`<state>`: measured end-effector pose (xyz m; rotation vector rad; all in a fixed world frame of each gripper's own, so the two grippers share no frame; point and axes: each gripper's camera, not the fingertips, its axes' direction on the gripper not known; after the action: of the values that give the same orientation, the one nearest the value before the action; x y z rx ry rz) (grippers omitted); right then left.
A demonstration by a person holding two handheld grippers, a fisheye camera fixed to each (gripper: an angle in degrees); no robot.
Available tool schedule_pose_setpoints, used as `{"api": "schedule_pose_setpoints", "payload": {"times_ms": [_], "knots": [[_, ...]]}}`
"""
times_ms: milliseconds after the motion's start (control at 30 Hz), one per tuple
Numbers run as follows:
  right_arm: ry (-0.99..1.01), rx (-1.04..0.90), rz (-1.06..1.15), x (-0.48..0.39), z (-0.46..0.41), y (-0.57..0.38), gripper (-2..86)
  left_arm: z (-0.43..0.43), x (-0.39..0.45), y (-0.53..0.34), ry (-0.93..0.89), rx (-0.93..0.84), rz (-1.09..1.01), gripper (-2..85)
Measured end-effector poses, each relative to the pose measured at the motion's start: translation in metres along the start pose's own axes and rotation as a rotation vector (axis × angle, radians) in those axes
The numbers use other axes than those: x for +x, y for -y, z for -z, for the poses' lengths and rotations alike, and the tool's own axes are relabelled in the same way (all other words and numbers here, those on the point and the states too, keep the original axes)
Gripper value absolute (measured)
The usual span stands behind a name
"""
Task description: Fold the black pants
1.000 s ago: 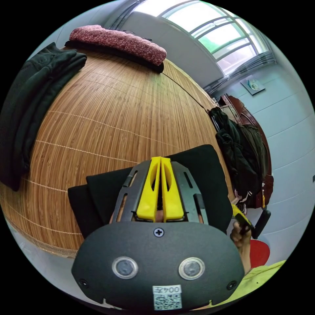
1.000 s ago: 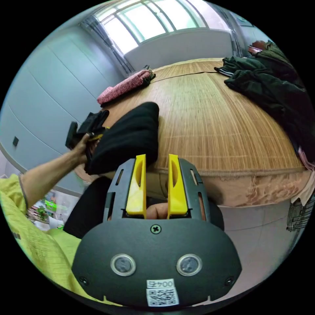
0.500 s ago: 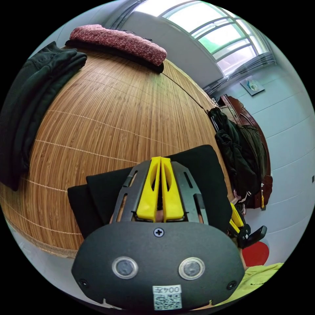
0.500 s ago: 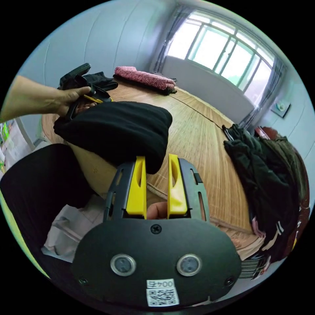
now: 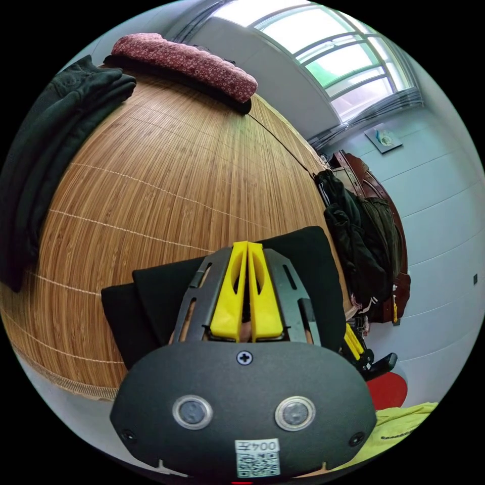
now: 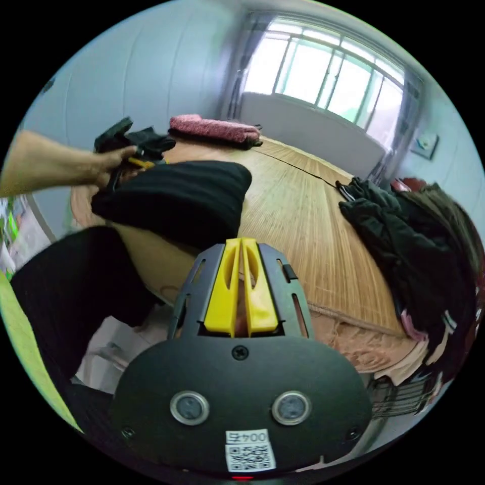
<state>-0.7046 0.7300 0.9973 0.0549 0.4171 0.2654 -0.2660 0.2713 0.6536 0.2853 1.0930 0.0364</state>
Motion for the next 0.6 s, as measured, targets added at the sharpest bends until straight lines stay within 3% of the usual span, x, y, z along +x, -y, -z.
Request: {"api": "schedule_pose_setpoints", "payload": {"times_ms": [133, 300, 400, 533, 600], "knots": [[0.12, 0.14, -0.257, 0.043, 0.021, 0.017, -0.5, 0.001, -0.003, -0.001, -0.008, 0.001, 0.002, 0.5], [0.128, 0.078, -0.201, 0.035, -0.027, 0.078, -0.7, 0.004, -0.004, -0.002, -0.014, 0.002, 0.003, 0.5], [0.128, -0.099, -0.116, 0.025, -0.082, 0.07, -0.7, 0.006, -0.006, -0.003, -0.036, 0.007, 0.005, 0.5], [0.27, -0.132, -0.222, 0.061, -0.069, 0.08, -0.7, 0.009, -0.008, -0.004, -0.043, 0.01, 0.007, 0.4], [0.255, -0.057, -0.252, 0.073, -0.052, 0.092, -0.7, 0.01, -0.01, -0.004, -0.053, 0.007, 0.012, 0.4]]}}
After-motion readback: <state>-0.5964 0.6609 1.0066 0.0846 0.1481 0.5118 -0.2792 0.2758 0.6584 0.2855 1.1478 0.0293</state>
